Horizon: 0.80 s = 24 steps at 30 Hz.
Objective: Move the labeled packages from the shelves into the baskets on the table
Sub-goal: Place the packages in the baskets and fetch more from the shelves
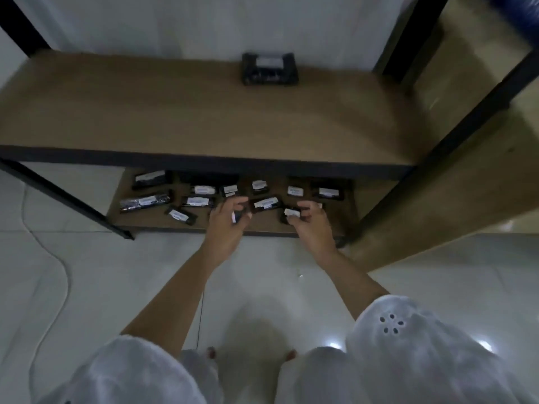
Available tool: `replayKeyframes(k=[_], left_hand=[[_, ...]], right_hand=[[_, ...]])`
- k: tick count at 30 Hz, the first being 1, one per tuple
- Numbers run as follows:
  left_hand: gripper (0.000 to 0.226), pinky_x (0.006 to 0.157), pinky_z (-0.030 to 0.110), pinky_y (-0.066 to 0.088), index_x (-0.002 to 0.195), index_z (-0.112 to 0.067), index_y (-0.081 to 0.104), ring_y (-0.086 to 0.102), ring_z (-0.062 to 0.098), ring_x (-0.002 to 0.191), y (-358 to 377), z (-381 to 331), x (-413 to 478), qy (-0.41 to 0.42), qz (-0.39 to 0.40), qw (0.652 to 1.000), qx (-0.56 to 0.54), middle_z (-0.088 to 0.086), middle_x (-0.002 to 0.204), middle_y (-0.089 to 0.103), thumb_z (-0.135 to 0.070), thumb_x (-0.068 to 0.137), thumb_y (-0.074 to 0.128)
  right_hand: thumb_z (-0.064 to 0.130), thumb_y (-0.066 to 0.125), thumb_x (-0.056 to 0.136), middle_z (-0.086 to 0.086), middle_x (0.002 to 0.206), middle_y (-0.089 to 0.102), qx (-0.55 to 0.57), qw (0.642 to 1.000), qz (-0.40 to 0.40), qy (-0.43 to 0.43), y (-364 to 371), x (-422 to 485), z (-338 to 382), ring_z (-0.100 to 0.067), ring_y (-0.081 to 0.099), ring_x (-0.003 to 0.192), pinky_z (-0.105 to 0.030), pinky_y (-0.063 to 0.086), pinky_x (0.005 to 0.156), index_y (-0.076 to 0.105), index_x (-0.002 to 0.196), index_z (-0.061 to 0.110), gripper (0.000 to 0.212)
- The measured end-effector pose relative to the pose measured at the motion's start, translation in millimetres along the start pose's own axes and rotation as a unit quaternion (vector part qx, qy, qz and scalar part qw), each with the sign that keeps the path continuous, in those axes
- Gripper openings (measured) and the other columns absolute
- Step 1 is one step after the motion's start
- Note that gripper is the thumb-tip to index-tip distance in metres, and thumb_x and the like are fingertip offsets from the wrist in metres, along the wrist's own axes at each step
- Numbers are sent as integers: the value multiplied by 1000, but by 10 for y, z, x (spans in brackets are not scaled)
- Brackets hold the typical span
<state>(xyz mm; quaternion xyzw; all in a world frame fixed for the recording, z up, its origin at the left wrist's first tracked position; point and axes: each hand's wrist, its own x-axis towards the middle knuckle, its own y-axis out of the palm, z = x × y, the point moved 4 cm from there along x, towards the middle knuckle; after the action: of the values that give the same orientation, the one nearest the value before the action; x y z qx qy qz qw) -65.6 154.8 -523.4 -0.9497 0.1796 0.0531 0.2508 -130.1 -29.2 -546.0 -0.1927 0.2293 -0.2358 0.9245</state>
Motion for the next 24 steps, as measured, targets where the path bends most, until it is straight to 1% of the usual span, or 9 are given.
replayKeyframes(k=[2,4,6,8,11,14,18,21,24], left_hand=[[31,105,44,37,123,-19,56,48,22,120,187,529,230,-12,-16,1000,-11,3,121,56,-15,92,57],[30,106,44,36,122,-15,58,49,25,119,341,1041,489,-12,-29,1000,-2,7,122,57,-13,92,57],[29,107,45,36,122,-11,59,50,28,119,458,1525,778,-10,-41,999,17,12,123,59,-11,93,56],[29,105,45,38,121,-11,59,51,28,118,532,1912,1055,-2,-59,998,38,12,122,60,-11,93,56],[28,101,46,42,120,-11,58,52,26,116,557,2333,1412,16,-92,995,33,12,121,60,-8,93,54],[29,96,48,46,118,-8,59,56,32,110,473,2615,1656,27,-133,991,20,16,117,61,-3,92,47],[30,95,47,47,114,-14,61,57,36,108,276,2791,1789,13,-178,983,38,17,115,61,-5,90,45],[28,96,47,45,116,-13,60,55,35,112,279,2823,1822,-11,-165,985,46,18,119,60,-8,91,50],[38,102,47,40,125,-14,54,45,35,123,384,2895,1845,-66,-141,977,148,17,128,54,-25,89,61]], right_hand=[[25,67,83,-11,119,57,20,1000,-15,12,290,275,-397,-22,57,105,-27,44,81,56,119,19,38],[22,67,83,-12,118,58,33,999,-23,11,618,553,-737,-23,57,104,-26,43,79,57,118,18,37],[20,67,82,-9,115,57,24,1000,-14,-3,972,828,-1007,-25,55,108,-34,47,89,57,118,17,37],[20,68,82,-4,110,55,10,1000,1,-28,1292,1071,-1227,-25,53,111,-40,45,97,56,120,15,40],[23,66,84,-8,119,57,-10,998,8,-56,1659,1425,-1484,-25,53,112,-40,44,98,55,123,16,42],[25,65,83,-11,122,55,-40,995,31,-82,1889,1796,-1549,-25,53,112,-38,46,96,57,118,21,37],[30,64,83,-10,116,54,-56,988,5,-142,2013,2089,-1309,-24,57,99,-33,47,84,57,109,25,27],[31,62,84,-8,114,53,-80,985,10,-152,2124,2085,-1289,-21,55,97,-27,40,74,55,106,28,23],[29,61,86,-9,114,52,-102,983,-1,-153,2166,2053,-1353,-21,55,95,-26,42,74,58,112,23,28]])
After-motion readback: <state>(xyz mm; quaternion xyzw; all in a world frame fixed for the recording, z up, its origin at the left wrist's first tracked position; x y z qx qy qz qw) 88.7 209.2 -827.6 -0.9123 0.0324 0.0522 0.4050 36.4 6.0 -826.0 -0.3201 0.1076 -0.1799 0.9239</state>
